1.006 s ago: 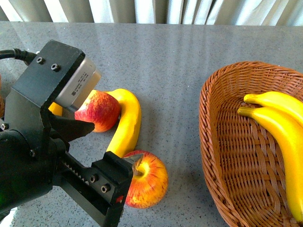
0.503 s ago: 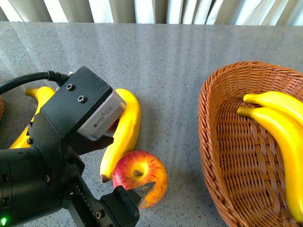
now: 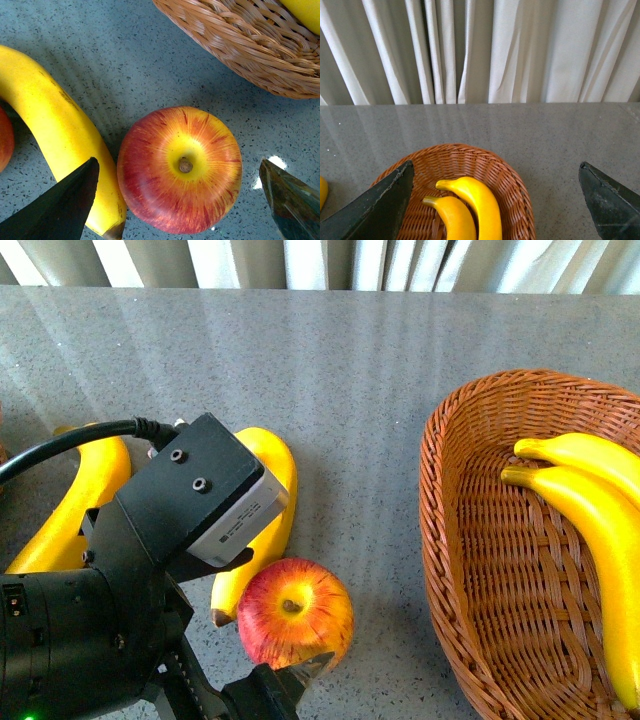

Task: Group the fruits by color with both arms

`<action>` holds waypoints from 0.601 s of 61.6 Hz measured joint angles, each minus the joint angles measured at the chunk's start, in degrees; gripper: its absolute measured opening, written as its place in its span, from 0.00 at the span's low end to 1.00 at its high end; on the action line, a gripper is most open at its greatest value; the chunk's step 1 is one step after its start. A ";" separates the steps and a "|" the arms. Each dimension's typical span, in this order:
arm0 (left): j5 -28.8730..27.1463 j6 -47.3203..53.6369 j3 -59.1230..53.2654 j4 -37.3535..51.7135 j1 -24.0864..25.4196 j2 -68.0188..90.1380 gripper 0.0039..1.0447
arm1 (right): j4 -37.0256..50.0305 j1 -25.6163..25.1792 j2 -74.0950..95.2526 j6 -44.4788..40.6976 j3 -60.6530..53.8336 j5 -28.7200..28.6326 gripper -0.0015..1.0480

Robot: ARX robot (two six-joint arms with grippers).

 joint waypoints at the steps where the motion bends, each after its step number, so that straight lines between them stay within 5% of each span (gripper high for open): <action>1: 0.09 0.15 0.02 0.00 -0.09 0.26 0.91 | 0.00 0.00 0.00 0.00 0.00 -0.02 0.91; 37: -0.85 0.55 1.55 2.38 -1.42 4.83 0.91 | 0.00 0.00 0.00 0.00 0.00 -0.02 0.91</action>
